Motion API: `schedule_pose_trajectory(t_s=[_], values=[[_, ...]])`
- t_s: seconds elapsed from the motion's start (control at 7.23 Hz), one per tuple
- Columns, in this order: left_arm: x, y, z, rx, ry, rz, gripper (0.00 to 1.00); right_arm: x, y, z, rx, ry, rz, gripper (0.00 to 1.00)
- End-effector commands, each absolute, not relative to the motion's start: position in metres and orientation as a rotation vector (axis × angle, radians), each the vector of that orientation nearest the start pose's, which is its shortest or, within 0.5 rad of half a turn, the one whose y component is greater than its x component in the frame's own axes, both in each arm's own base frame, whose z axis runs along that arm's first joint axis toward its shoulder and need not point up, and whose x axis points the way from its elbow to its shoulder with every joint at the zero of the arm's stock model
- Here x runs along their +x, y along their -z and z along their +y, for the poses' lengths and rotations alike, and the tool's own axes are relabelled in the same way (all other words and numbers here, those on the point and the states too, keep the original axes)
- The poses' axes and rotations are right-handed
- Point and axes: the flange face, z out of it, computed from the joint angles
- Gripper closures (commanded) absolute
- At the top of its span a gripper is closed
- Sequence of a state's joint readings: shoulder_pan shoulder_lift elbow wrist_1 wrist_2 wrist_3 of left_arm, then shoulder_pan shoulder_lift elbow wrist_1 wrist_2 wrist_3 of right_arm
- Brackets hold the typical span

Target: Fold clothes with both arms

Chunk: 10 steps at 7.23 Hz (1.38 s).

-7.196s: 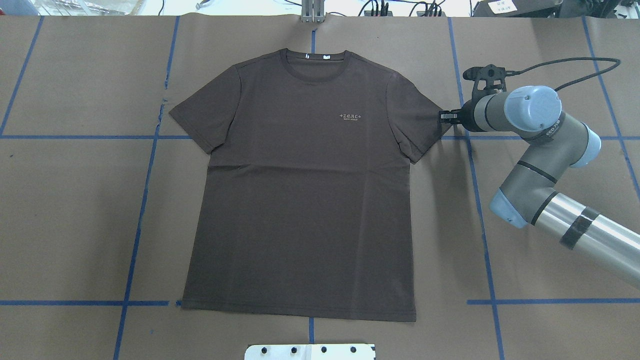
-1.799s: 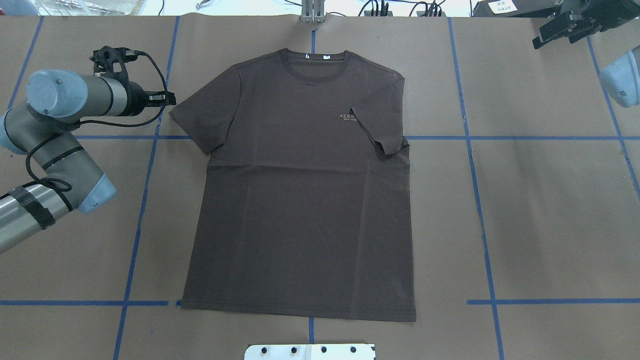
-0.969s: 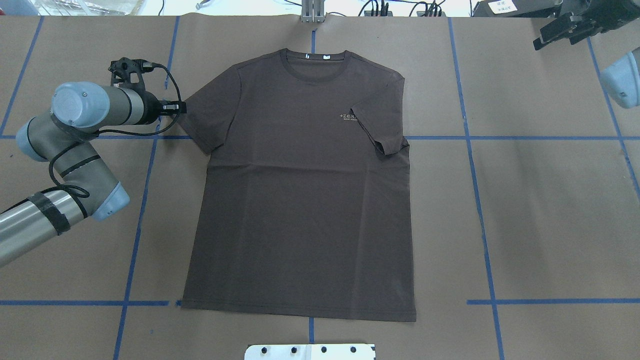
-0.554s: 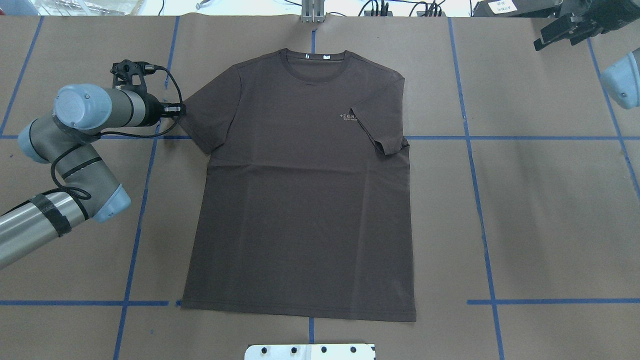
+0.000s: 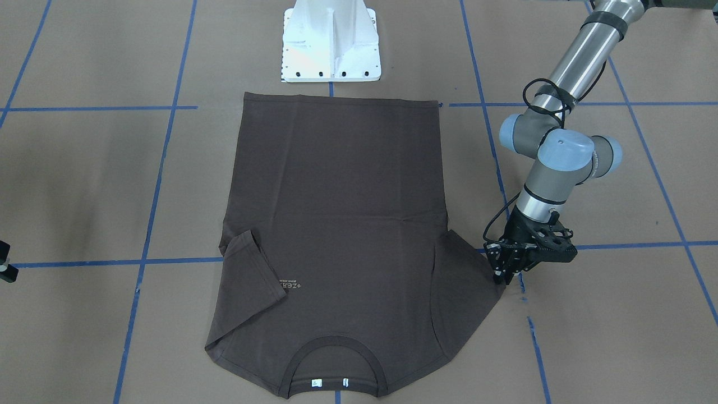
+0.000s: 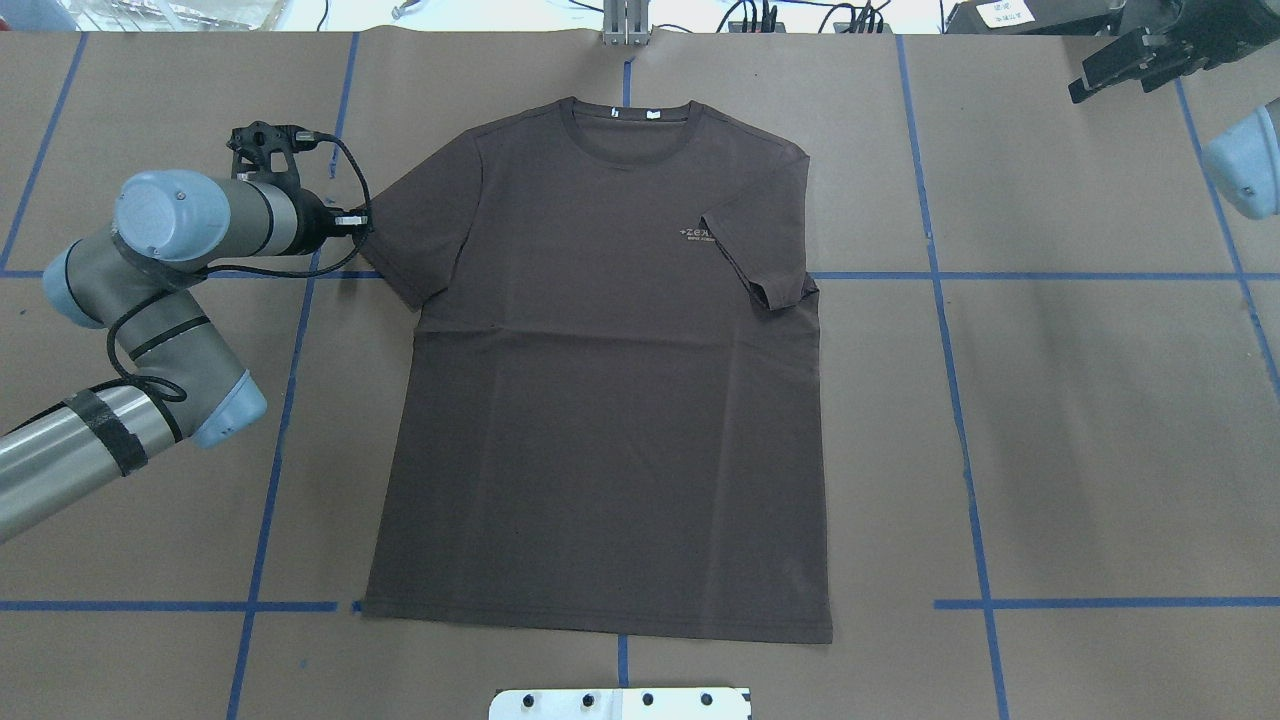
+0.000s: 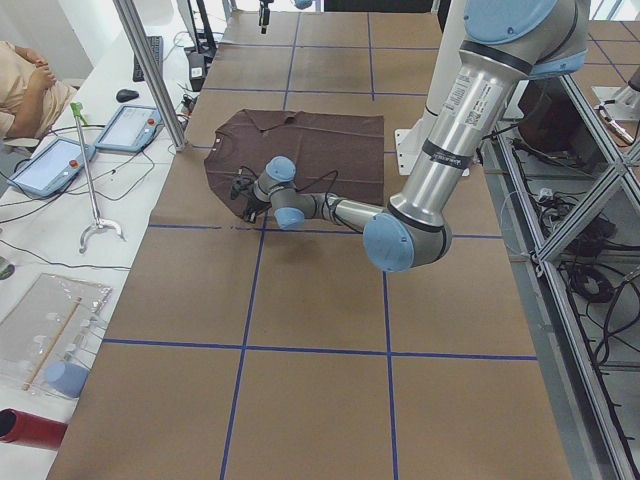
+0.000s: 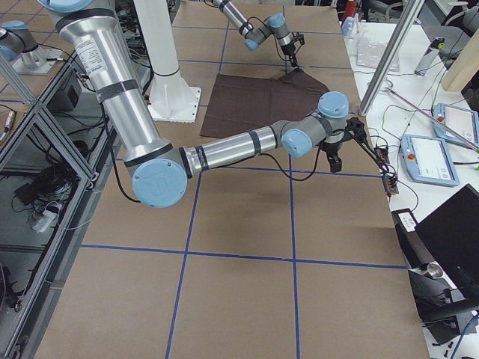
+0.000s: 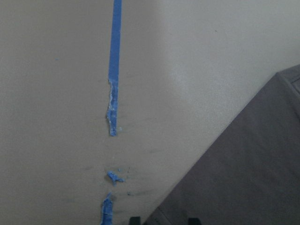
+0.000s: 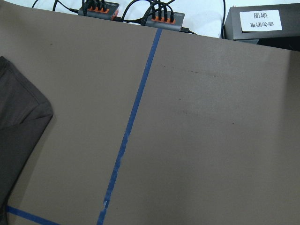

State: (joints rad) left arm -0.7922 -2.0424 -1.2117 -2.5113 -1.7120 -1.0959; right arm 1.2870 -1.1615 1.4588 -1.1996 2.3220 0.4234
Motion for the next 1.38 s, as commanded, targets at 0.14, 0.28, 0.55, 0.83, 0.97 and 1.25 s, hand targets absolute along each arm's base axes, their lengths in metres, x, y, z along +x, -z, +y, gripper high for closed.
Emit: schedule_pose_trajectory(t_s=[0.14, 0.28, 0.55, 0.83, 0.97, 1.25], values=[[0.428, -0.418, -0.606, 0.538, 0.228, 0.925, 1.0, -0.124, -0.435, -0.658, 0.345, 0.121, -0.895, 0.0], [0.436, -0.375, -0.611, 0.493, 0.275, 0.911, 1.0, -0.125, -0.434, -0.658, 0.346, 0.123, -0.896, 0.0], [0.494, -0.305, -0.598, 0.404, 0.329, 0.904, 1.0, -0.124, -0.435, -0.658, 0.345, 0.121, -0.895, 0.0], [0.503, -0.292, -0.594, 0.408, 0.329, 0.918, 1.0, -0.124, -0.435, -0.658, 0.345, 0.121, -0.895, 0.0], [0.505, -0.29, -0.591, 0.414, 0.314, 0.922, 0.3, -0.123, -0.437, -0.656, 0.343, 0.119, -0.895, 0.0], [0.503, -0.274, -0.589, 0.431, 0.284, 0.937, 0.0, -0.125, -0.429, -0.655, 0.352, 0.115, -0.902, 0.0]])
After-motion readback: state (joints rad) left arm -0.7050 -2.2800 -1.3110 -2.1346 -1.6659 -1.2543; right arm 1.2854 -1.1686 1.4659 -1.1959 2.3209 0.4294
